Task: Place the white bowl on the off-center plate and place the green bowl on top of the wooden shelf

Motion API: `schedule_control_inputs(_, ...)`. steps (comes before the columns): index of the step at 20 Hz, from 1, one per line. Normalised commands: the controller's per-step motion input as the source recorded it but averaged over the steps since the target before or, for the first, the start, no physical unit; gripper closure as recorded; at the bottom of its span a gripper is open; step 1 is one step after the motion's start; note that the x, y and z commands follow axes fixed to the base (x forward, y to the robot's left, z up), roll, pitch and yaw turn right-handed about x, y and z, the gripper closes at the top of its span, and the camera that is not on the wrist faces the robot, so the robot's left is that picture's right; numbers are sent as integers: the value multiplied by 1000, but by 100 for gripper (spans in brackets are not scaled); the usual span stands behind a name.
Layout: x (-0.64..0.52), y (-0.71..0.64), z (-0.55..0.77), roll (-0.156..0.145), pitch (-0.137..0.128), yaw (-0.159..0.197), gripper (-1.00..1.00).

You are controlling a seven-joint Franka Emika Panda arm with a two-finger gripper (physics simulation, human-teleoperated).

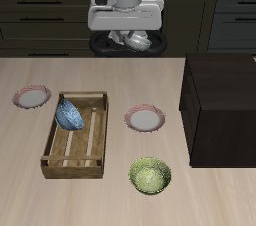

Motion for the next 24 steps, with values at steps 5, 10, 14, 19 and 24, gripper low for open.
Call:
schedule_control_inputs(5,-22,-552,73,-28,-26,-1,100)
schedule_control_inputs(10,-38,-389,-32,-30,-3,12,100)
schedule_control_inputs(14,-75,-410,-3,-35,-13,-11,100)
schedule_control_inputs(19,-62,-386,-41,19,16,-21,100)
schedule_control_inputs(24,-52,-412,22,-6,-15,-35,100)
